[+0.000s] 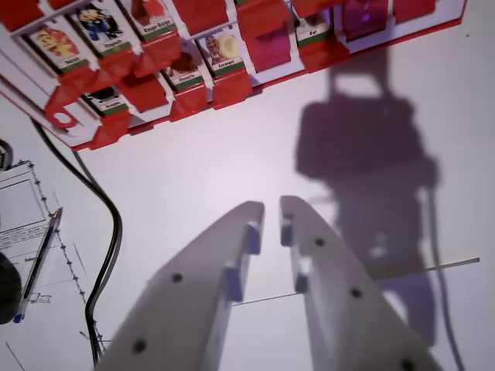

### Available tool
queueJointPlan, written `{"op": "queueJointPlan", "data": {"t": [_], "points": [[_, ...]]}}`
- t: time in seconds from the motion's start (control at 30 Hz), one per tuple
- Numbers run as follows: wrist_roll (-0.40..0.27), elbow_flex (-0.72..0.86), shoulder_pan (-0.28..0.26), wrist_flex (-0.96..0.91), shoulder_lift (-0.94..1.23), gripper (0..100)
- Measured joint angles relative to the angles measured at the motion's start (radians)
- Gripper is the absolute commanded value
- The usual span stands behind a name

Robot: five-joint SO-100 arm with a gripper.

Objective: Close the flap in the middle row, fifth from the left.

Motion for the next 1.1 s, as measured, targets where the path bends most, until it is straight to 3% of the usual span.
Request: {"op": "queueJointPlan", "data": {"t": [0.33, 1.1], "points": [[0.006, -0.15, 0.017, -0.017, -0.232, 2], [0.021, -0.313, 0.037, -0.13, -0.543, 2]]}}
